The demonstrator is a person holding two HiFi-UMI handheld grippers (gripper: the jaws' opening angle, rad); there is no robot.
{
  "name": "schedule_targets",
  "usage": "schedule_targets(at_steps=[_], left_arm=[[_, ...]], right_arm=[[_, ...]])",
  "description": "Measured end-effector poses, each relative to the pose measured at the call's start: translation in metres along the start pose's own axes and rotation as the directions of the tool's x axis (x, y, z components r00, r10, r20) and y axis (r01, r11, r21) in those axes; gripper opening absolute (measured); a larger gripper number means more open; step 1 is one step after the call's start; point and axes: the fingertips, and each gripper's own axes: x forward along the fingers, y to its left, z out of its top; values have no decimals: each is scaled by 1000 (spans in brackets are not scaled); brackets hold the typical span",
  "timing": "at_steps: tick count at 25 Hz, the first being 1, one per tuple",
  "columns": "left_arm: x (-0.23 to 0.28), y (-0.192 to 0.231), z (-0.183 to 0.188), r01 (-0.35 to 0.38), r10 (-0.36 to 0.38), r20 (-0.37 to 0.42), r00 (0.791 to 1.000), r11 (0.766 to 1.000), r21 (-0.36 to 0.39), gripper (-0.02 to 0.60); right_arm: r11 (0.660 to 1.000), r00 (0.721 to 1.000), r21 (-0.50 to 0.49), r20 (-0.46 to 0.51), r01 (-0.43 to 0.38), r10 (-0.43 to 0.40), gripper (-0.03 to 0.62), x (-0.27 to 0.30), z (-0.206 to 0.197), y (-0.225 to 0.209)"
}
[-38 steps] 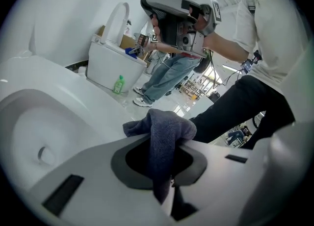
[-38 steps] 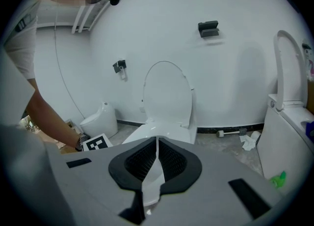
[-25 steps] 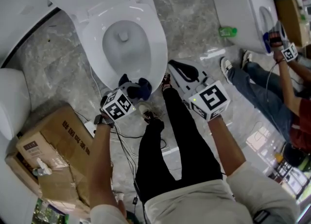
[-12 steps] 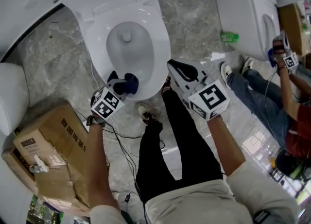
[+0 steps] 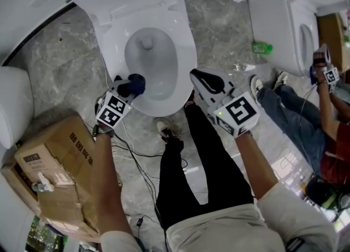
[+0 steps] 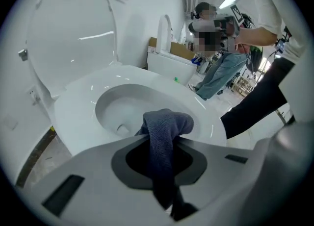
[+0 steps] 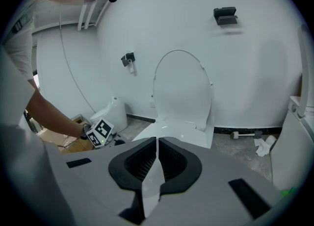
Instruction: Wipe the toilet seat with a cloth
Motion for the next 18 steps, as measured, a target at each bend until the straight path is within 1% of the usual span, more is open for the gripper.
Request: schedule_targets(at_steps=[2,6,10,15,18], left_arm=[[4,10,-3,-22,22,-18,1000,999,29,41],[7,29,3,-51,52,-33,998,998,31,41],[5,46,7,-93,95,-37,995,994,55,41],[7,80,15,-174,180,-42,983,977,127,41],[9,101,25,-201,211,-47,976,964,172,41]], right_arm=[[1000,1000,4,-1,-5,5,38,2,-1,-1],[1000,1000,9,-11,-8,8,38,3,-3,-9],[1000,1000,13,-21,-1,1,38,3,-4,-22],[1000,1000,14,-20,5,-5,38,7,2,-40],[1000,1000,15,-20,8,-7,38,11,7,-50]])
